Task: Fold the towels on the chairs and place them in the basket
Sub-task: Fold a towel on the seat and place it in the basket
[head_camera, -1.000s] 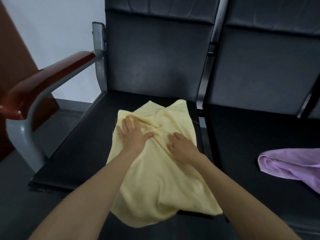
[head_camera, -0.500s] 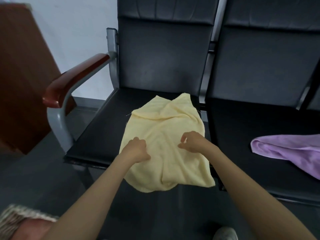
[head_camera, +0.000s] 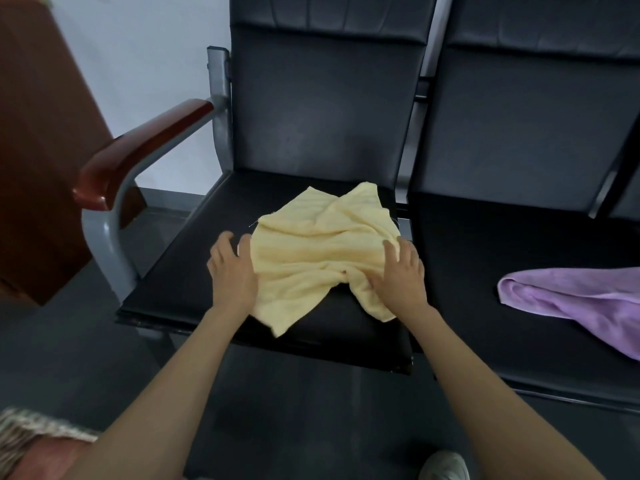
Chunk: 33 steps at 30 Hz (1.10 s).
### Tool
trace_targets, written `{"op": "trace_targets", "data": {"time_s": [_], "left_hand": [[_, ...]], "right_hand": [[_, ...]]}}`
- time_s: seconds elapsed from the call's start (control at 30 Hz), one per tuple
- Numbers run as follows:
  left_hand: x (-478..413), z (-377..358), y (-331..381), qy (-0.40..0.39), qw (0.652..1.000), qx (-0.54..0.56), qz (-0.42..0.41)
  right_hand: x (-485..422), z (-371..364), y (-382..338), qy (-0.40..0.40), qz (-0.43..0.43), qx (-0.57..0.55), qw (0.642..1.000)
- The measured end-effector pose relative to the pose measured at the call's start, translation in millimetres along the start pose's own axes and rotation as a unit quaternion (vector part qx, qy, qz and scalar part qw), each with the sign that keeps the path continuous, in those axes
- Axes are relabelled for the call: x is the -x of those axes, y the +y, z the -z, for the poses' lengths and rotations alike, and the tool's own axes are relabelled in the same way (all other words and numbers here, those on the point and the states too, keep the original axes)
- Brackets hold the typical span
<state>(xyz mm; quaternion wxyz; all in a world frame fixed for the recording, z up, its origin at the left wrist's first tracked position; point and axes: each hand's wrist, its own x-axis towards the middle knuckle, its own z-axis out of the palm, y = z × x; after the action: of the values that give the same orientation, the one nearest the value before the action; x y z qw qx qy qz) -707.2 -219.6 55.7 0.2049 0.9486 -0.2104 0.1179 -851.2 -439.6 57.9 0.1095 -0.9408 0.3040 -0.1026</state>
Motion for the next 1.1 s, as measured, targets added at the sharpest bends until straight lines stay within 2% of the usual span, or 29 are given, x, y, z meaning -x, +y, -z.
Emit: {"op": "trace_targets", "data": {"time_s": [0.07,0.13,0.2,0.27,0.33,0.4,0.43,0.5,0.53,0.57,0.63,0.7,0.77,0.8,0.87,0.93,1.0,1.1], "left_hand": [[2,-2,9,-0.057,0.997,0.032,-0.036],[9,-1,19,-0.172,0.978,0.110,-0.032],[17,0,28,-0.262,0.955,0.134,-0.044],[22,1,32,-0.296,0.947,0.104,-0.064],[23,1,31,-0.300,0.947,0.088,-0.072],[20,1,28,-0.306,0.945,0.090,-0.074],[19,1,25,-0.310,0.943,0.094,-0.074],[15,4,20,-0.311,0.942,0.106,-0.068],[13,7,17,-0.307,0.944,0.105,-0.066],[11,8,12,-0.306,0.944,0.101,-0.067],[9,10,6,-0.299,0.946,0.097,-0.084],[10,9,2,-0.264,0.954,0.089,-0.112],[10,11,2,-0.203,0.969,0.061,-0.124],[9,12,2,-0.177,0.975,0.062,-0.118],[8,15,0,-0.159,0.980,0.079,-0.087],[8,15,-3,-0.167,0.981,0.065,-0.071],[10,14,-6,-0.186,0.979,0.044,-0.065],[10,15,-6,-0.230,0.970,0.054,-0.065]], "right_hand": [[-2,-2,-5,0.034,0.057,-0.010,0.998],[-1,-1,-9,0.022,0.095,-0.042,0.994],[1,1,-13,-0.023,0.105,-0.059,0.992],[6,6,-15,-0.115,0.087,-0.022,0.989],[8,11,-15,-0.171,0.085,0.052,0.980],[7,17,-15,-0.191,0.089,0.093,0.973],[5,20,-13,-0.204,0.083,0.055,0.974],[0,27,-7,-0.211,0.031,-0.119,0.970],[-2,30,-4,-0.170,0.002,-0.196,0.966],[-4,31,-1,-0.088,-0.015,-0.205,0.975],[-5,27,6,0.084,-0.034,-0.091,0.992],[-4,22,7,0.153,0.005,-0.053,0.987],[-2,16,1,0.110,0.083,-0.086,0.987],[0,13,-3,0.052,0.104,-0.104,0.988],[3,7,-6,-0.080,0.114,-0.085,0.987],[3,3,-2,-0.140,0.113,-0.034,0.983],[2,1,5,-0.130,0.101,-0.009,0.986],[0,-2,12,-0.066,0.087,0.034,0.993]]}}
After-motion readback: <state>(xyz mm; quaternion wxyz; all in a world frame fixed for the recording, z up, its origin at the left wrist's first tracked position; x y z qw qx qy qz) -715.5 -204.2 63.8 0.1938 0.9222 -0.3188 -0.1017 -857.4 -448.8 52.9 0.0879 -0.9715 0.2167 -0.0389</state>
